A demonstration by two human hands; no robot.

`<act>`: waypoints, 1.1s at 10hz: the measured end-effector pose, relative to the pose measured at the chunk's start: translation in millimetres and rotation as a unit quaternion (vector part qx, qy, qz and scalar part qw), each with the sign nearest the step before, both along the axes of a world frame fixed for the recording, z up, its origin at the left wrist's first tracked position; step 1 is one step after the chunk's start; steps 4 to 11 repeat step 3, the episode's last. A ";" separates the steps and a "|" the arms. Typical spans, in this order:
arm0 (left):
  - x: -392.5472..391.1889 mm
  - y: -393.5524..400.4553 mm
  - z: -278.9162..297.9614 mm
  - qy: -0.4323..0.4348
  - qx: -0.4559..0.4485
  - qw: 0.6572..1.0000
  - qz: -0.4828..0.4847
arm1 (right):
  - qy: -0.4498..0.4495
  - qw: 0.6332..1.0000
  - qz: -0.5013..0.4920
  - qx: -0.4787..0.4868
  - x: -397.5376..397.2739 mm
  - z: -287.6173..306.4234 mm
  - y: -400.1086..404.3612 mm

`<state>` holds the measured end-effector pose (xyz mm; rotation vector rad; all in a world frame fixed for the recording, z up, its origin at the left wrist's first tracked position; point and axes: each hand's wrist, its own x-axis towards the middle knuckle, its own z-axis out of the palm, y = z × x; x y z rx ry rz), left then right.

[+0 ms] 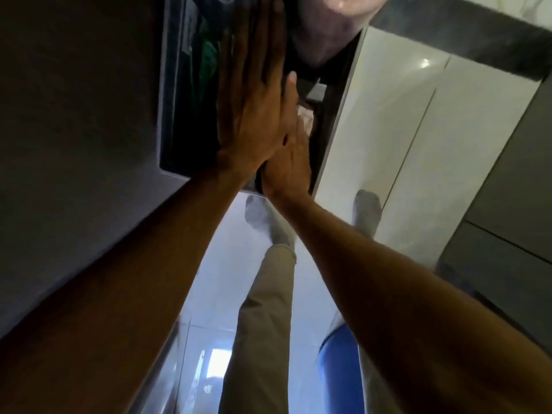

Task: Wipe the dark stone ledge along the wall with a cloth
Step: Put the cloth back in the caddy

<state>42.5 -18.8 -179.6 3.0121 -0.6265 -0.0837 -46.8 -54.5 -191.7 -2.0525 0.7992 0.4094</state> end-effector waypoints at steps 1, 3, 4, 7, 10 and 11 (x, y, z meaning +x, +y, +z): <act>-1.7 0.9 -5.4 0.029 -0.012 0.999 0.021 | 0.071 0.995 0.072 0.002 -3.4 -13.5 -0.4; 10.5 5.6 56.5 0.104 -0.017 0.994 -0.012 | 0.137 0.957 0.254 0.005 1.3 80.6 -27.1; 10.5 5.6 56.5 0.104 -0.017 0.994 -0.012 | 0.137 0.957 0.254 0.005 1.3 80.6 -27.1; 10.5 5.6 56.5 0.104 -0.017 0.994 -0.012 | 0.137 0.957 0.254 0.005 1.3 80.6 -27.1; 10.5 5.6 56.5 0.104 -0.017 0.994 -0.012 | 0.137 0.957 0.254 0.005 1.3 80.6 -27.1; 10.5 5.6 56.5 0.104 -0.017 0.994 -0.012 | 0.137 0.957 0.254 0.005 1.3 80.6 -27.1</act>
